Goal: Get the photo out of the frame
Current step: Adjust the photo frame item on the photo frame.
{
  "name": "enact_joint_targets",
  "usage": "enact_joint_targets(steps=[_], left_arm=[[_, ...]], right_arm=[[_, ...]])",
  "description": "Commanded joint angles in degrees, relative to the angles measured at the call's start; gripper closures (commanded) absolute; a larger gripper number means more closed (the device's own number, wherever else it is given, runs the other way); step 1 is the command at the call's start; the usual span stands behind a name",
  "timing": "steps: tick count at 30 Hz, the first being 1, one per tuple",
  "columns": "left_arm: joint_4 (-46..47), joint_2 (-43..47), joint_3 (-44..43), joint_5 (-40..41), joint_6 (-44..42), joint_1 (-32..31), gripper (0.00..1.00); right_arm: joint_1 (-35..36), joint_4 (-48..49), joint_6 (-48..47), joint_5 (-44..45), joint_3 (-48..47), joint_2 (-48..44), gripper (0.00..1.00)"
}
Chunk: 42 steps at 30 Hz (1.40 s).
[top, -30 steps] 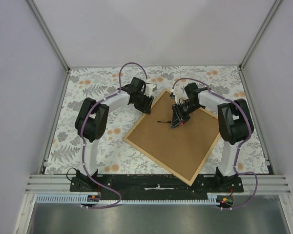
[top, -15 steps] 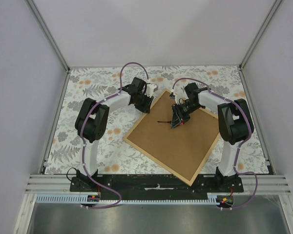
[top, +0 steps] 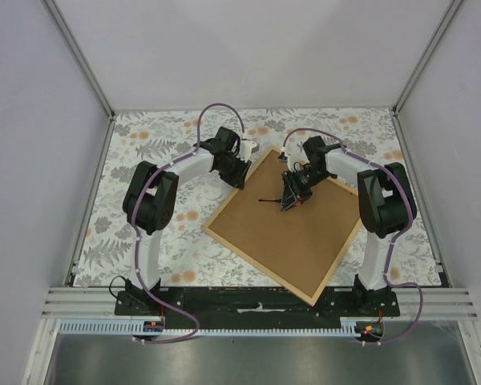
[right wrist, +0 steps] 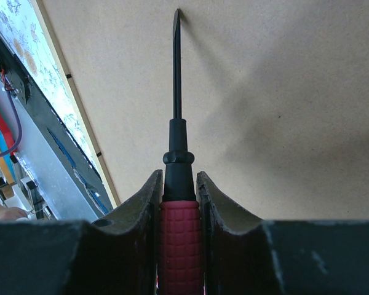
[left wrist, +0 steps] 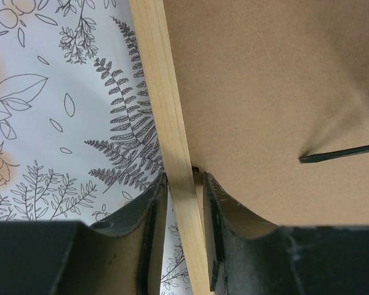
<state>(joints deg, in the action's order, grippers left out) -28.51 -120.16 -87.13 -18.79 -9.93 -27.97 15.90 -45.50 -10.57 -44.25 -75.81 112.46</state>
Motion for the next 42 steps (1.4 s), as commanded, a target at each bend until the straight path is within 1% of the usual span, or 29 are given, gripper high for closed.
enact_joint_targets(steps=[1,3,6,10,13,16,18,23,25,28,31,34,38,42], left_arm=[[-0.7,0.6,-1.7,0.9,-0.8,-0.2,0.67],[-0.5,0.1,-2.2,-0.4,-0.2,-0.1,0.66],[-0.5,-0.3,-2.9,-3.3,1.0,-0.2,0.6],[-0.9,-0.8,-3.6,-4.8,1.5,-0.1,0.57],[-0.9,-0.9,-3.7,-3.4,1.6,-0.2,0.58],[0.3,-0.7,-3.1,-1.5,2.5,0.1,0.62],[0.7,-0.8,-3.0,-1.5,2.9,0.2,0.65],[0.7,-1.0,-3.0,-1.7,2.9,0.2,0.66],[0.9,-1.0,-2.8,-2.0,3.0,0.2,0.66],[0.8,-1.0,-2.8,-3.4,3.5,0.2,0.61],[1.1,-1.1,-2.6,-3.2,4.3,0.0,0.58],[1.4,-1.5,-2.4,-1.6,4.6,0.0,0.58],[2.1,-1.4,-2.1,2.0,4.5,-0.2,0.64],[2.9,-1.1,-1.4,4.1,4.5,-0.2,0.64]], right_arm=[[0.0,0.6,-0.5,1.3,-1.0,-1.6,1.0],[0.0,0.5,-0.5,1.2,-1.0,-1.7,1.0],[0.1,0.5,-0.5,1.2,-0.9,-1.9,1.0],[0.0,0.5,-0.6,1.2,-0.8,-2.0,1.0],[0.1,0.5,-0.6,1.1,-0.8,-2.0,1.0],[0.1,0.5,-0.6,1.0,-0.9,-2.1,1.0],[0.1,0.5,-0.7,1.0,-0.8,-2.1,1.0],[0.1,0.5,-0.7,0.9,-0.7,-2.3,1.0],[0.1,0.5,-0.8,0.9,-0.7,-2.3,1.0],[0.1,0.5,-0.7,0.9,-0.8,-2.1,1.0],[0.2,0.5,-0.7,0.9,-0.8,-2.2,1.0],[0.1,0.5,-0.7,0.9,-0.8,-2.2,1.0],[0.3,0.5,-0.7,0.8,-0.8,-2.3,1.0],[0.3,0.5,-0.7,0.8,-0.8,-2.3,1.0]])
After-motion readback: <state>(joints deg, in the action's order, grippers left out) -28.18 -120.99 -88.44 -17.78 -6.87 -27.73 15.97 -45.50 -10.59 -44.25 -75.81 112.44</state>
